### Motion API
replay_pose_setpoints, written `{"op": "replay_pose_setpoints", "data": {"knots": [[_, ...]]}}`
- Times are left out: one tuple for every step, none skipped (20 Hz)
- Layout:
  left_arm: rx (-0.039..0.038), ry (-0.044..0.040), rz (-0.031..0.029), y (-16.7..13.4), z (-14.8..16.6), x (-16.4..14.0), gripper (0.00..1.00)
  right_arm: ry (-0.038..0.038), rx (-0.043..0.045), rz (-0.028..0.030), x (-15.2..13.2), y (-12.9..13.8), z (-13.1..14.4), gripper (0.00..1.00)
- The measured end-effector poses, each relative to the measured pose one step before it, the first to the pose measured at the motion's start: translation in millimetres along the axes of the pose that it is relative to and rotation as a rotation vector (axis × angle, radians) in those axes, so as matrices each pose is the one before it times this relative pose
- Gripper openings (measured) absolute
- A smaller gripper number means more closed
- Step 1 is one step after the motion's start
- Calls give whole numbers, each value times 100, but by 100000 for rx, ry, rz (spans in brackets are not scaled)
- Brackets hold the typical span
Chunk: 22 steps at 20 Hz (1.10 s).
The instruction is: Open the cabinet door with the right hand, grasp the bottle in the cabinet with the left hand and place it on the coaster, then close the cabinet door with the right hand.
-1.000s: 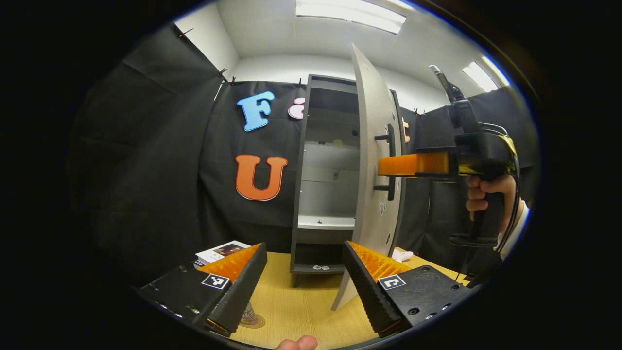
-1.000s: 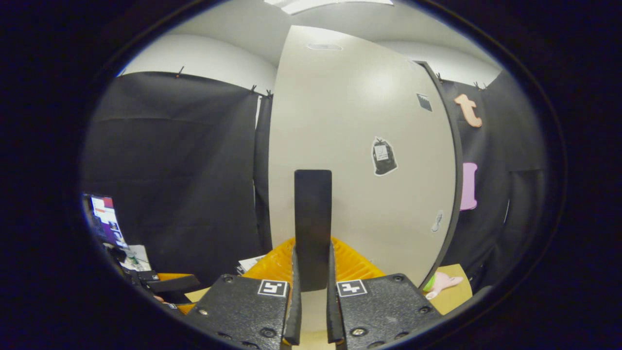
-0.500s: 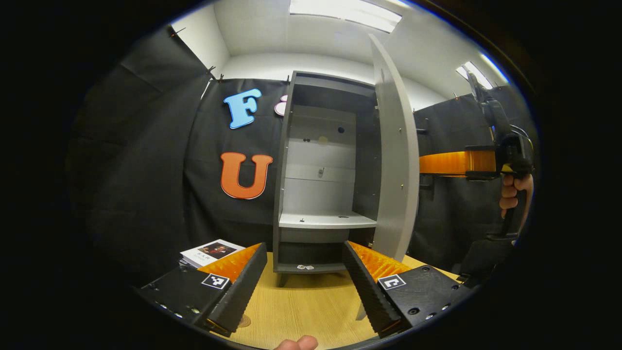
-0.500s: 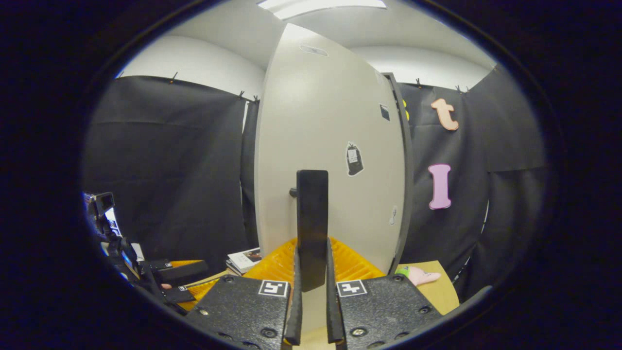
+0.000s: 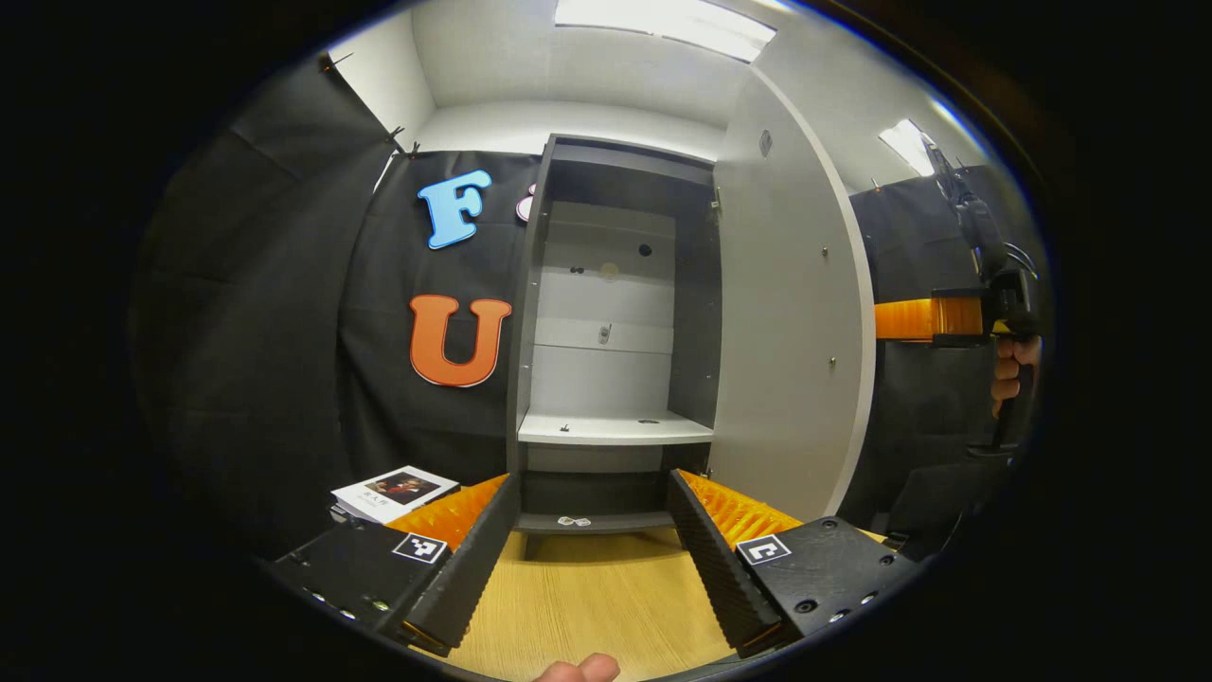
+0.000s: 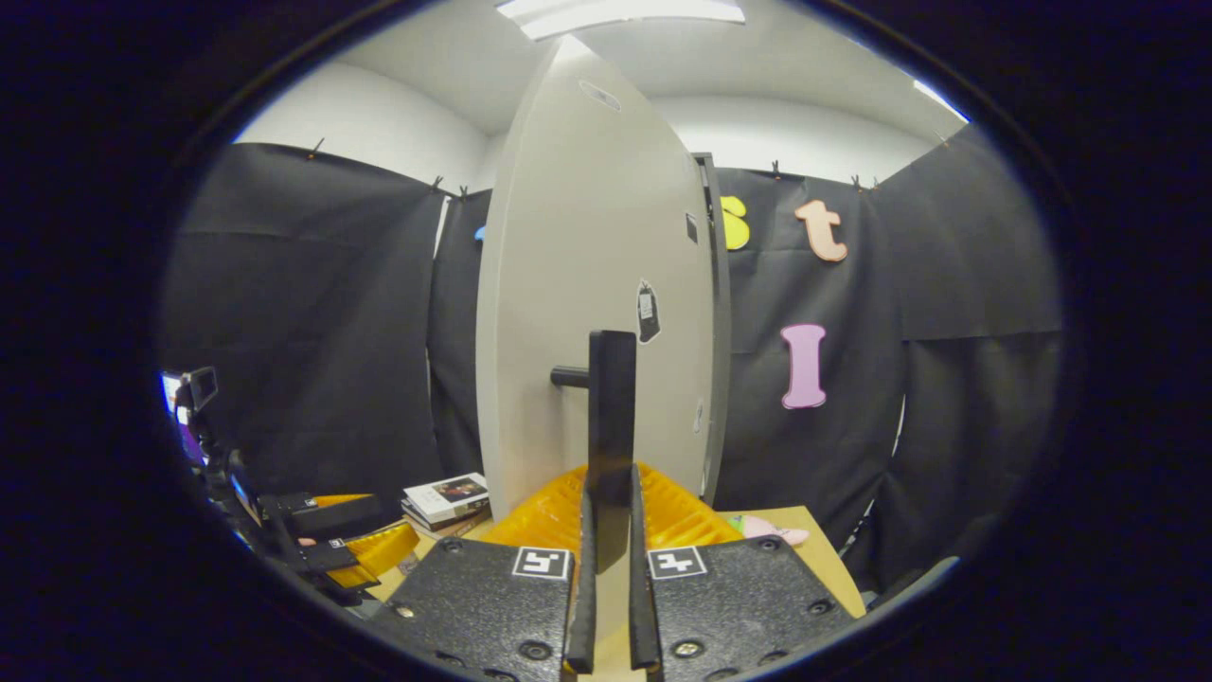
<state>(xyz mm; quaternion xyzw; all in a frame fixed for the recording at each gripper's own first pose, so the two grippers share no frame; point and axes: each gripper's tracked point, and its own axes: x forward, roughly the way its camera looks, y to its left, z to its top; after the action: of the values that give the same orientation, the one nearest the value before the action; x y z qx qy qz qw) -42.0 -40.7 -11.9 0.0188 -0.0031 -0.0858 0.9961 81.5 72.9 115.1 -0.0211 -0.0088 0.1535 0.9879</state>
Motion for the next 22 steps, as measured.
{"op": "replay_pose_setpoints", "data": {"knots": [[284, -60, -417, -249, 26, 56, 95, 64, -141, -229, -113, -161, 18, 17], [149, -120, -311, -197, -59, 132, 95, -163, -219, 166, 59, 34, -54, 17], [39, 50, -236, -241, -36, 45, 95, -96, 164, 208, -1, 4, 100, 16], [52, 268, -369, -138, -104, 24, 95, -90, 419, 110, 34, 67, -33, 16], [131, -193, -261, -150, 51, -23, 95, -200, 25, 202, 35, 42, 18, 16], [331, -275, 31, -14, 130, 58, 95, -44, -8, 70, -7, -48, -21, 16], [485, -264, 126, -17, 123, -9, 95, -13, 74, -93, -15, -69, -4, 16], [382, -330, 208, -40, 211, -31, 95, 55, -114, 15, 60, -35, -67, 16], [175, -429, -15, -8, 151, 29, 95, 18, 189, -76, 27, -35, 35, 16], [-117, -111, -18, 34, 38, -40, 95, -61, 51, -94, 78, 56, -18, 16], [-168, 26, 2, -19, 45, -79, 95, -83, -10, -51, -27, 3, 55, 16], [-184, 68, 20, 105, 28, -52, 95, 60, -20, -94, 31, 56, -61, 16], [-195, -76, 216, 109, 18, -59, 95, -15, -891, 35, 34, 94, 21, 16], [-272, 42, 62, 61, 2, -59, 95, -9, -1346, 132, 125, 271, -67, 16], [-197, 82, 190, 111, -69, -100, 95, -182, -1252, 533, 150, 249, 31, 16], [-160, -12, 343, 130, 32, -169, 95, -245, -834, 973, 196, 476, 7, 16], [-154, -307, 267, 203, 64, -210, 95, -293, -84, 1222, 293, 585, 3, 16], [-107, -424, 283, 96, 68, -257, 95, -377, -30, 1817, 388, 746, -13, 16], [236, -431, 508, 250, 137, -363, 95, -605, 59, 2295, 530, 833, 105, 17], [467, -393, 951, 464, 64, -321, 95, -655, 79, 2538, 758, 942, -4, 17], [461, 59, 1131, 452, 17, -413, 95, -1252, 564, 2218, 920, 1003, 96, 17], [504, 156, 1190, 478, -49, -413, 95, -1343, 334, 1973, 1021, 1074, 57, 17]]}}
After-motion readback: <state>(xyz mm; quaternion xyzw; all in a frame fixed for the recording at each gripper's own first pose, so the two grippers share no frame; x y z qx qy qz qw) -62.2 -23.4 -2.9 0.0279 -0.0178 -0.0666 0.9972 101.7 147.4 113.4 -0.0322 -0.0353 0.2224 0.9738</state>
